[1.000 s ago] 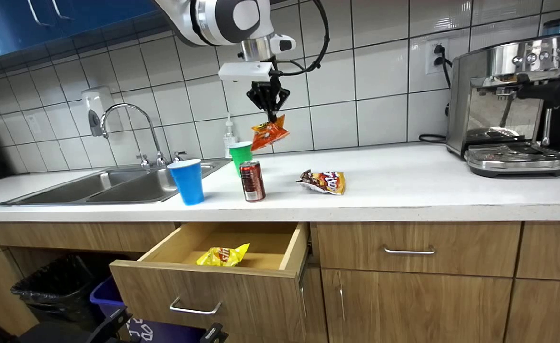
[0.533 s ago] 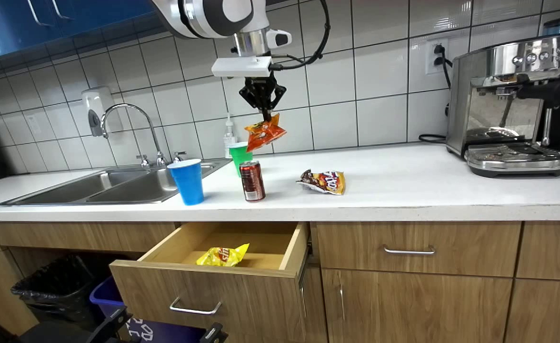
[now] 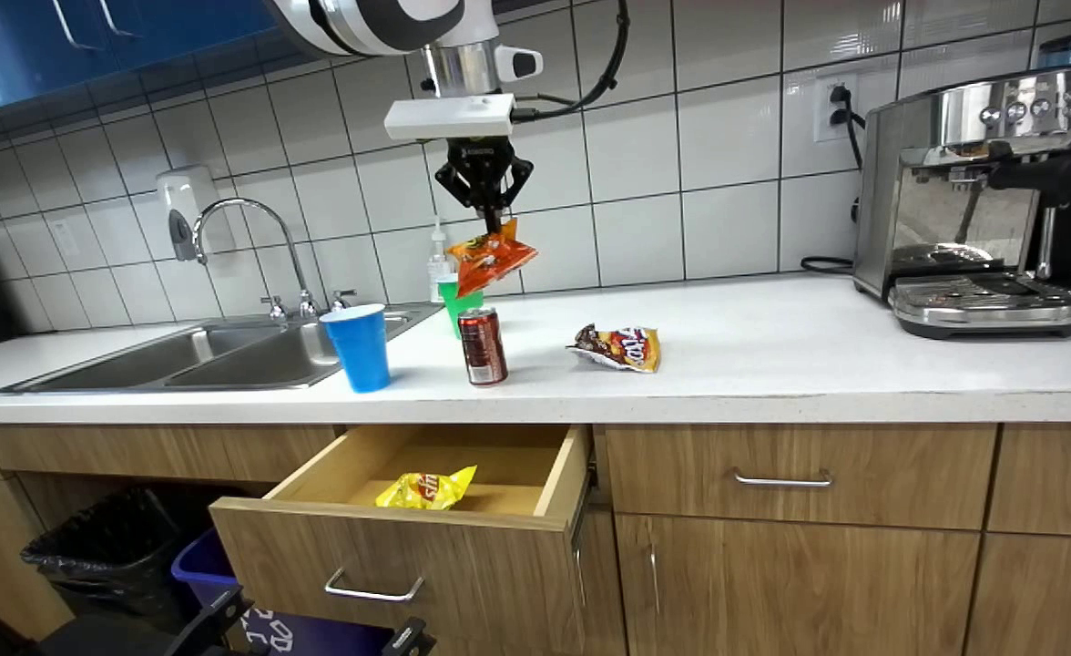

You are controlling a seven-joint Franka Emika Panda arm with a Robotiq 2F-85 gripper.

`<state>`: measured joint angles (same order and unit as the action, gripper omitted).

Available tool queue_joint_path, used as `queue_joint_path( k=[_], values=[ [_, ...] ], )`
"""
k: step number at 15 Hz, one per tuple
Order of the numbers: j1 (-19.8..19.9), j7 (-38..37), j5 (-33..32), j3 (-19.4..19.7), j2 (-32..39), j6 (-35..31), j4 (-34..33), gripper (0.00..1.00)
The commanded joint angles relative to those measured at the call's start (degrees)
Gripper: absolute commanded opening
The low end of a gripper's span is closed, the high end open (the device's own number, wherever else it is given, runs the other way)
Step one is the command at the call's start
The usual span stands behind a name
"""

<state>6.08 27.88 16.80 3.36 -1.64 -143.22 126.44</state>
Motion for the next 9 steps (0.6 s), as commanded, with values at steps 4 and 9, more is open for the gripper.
queue_joint_path(
  k=[4,9],
  values=[
    [-1.6,9.6,0.7,2.4,-7.6,4.7,6.6,0.00],
    [-3.1,13.9,-0.8,3.1,-10.0,6.1,10.3,0.00]
  ],
)
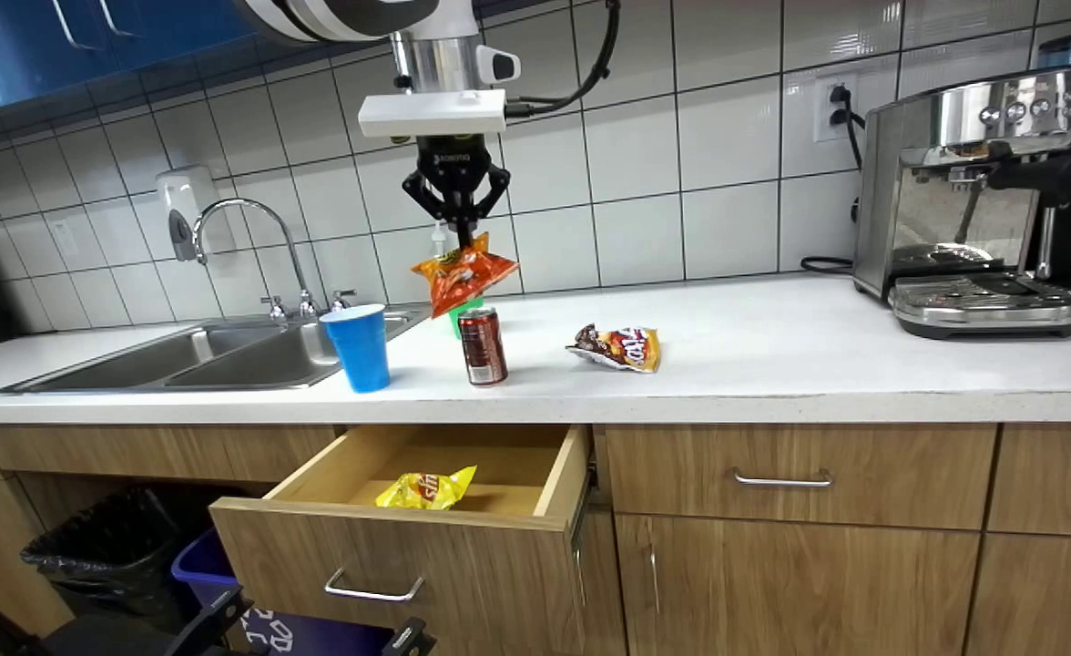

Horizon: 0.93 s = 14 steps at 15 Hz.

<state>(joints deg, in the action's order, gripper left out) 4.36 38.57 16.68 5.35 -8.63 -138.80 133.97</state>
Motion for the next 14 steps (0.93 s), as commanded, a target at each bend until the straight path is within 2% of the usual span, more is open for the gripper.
queue_joint_path(
  k=[1,14],
  values=[
    [-1.6,3.3,-1.1,1.0,-3.4,0.8,3.7,0.00],
    [-5.1,6.0,-7.0,0.1,-0.7,-0.8,9.2,0.00]
  ],
)
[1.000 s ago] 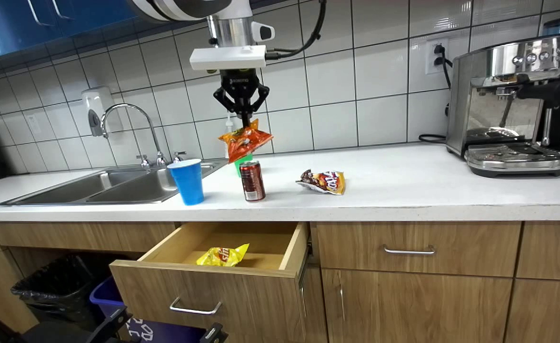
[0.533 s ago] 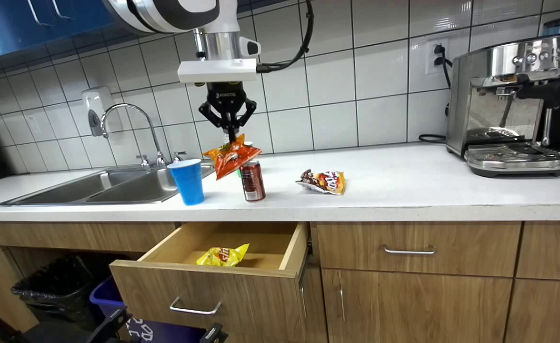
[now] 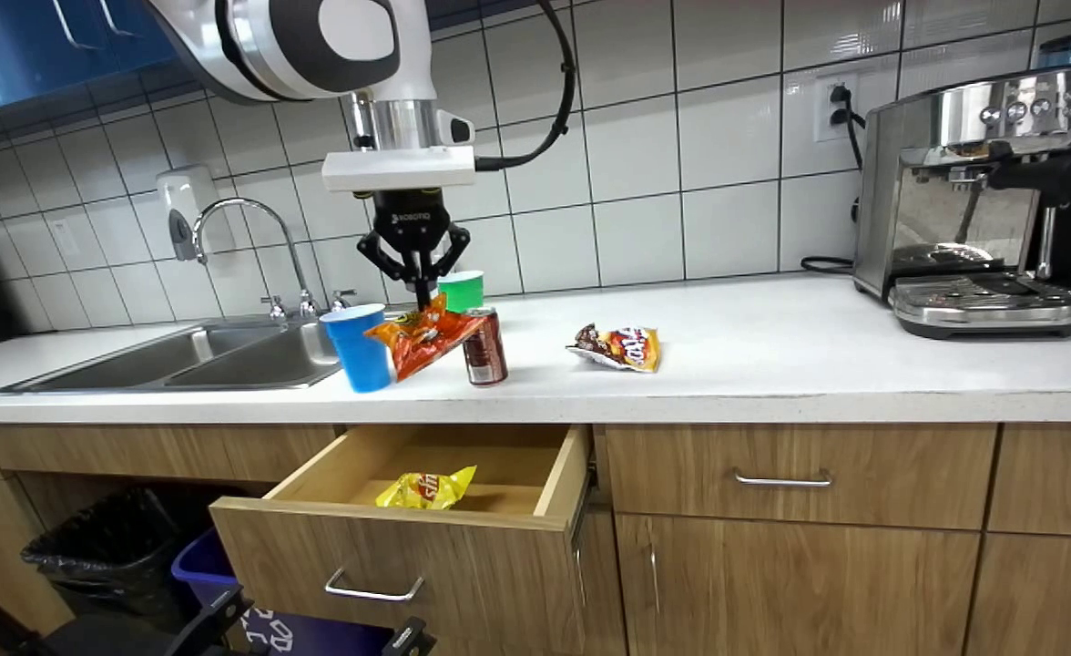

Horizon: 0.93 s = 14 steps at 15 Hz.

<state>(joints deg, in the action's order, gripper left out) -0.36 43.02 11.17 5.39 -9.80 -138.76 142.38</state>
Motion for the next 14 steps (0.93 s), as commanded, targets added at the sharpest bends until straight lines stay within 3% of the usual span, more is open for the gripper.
queue_joint_path(
  k=[1,14],
  values=[
    [-0.4,1.9,-1.6,0.1,1.0,-1.0,0.9,0.00],
    [-0.2,1.9,-6.4,-1.4,6.8,-6.1,3.1,0.00]
  ],
)
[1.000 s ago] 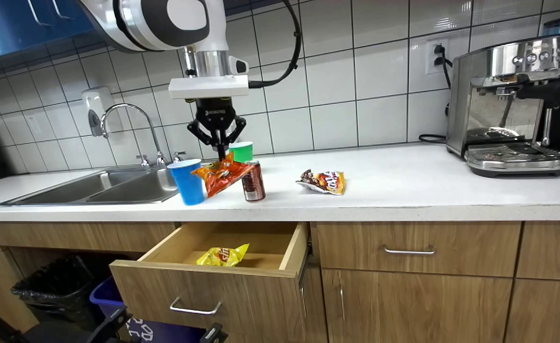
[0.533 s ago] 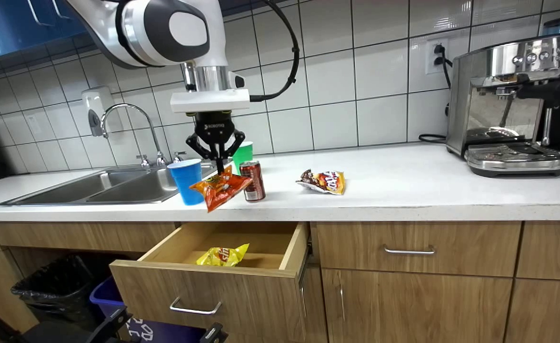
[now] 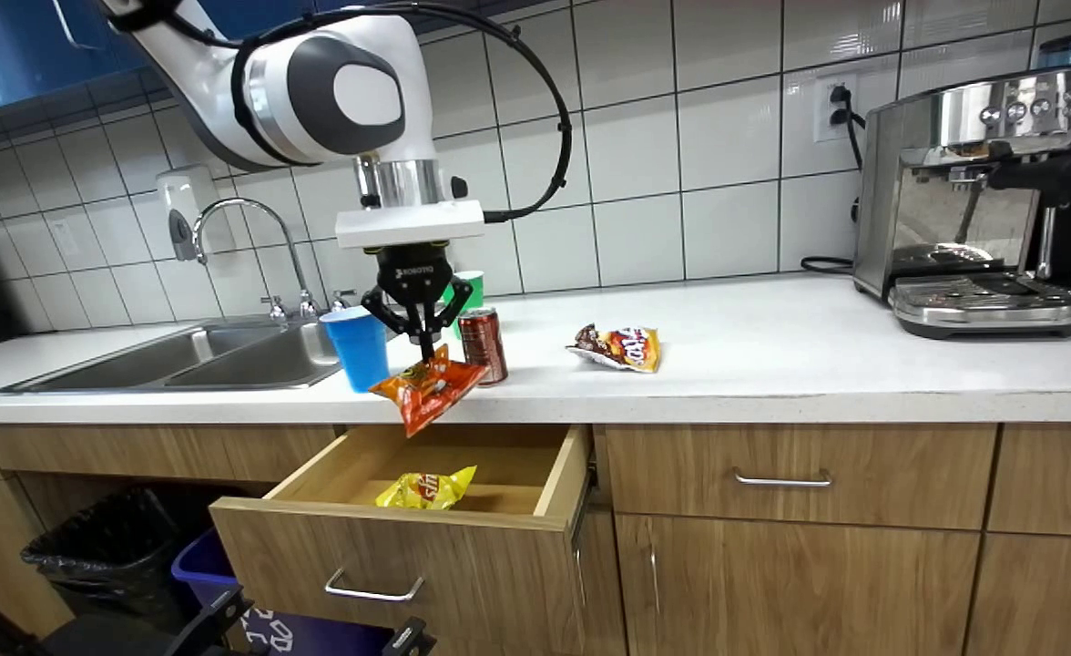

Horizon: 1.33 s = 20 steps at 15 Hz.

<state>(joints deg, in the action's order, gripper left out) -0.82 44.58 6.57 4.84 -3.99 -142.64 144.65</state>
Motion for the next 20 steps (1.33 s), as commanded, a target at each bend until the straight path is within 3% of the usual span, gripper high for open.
queue_joint_path(
  k=[1,20],
  values=[
    [0.3,0.3,-2.2,-1.1,1.3,-2.7,1.1,0.00],
    [0.9,-0.4,-8.0,-2.4,5.1,-6.3,2.6,0.00]
  ],
)
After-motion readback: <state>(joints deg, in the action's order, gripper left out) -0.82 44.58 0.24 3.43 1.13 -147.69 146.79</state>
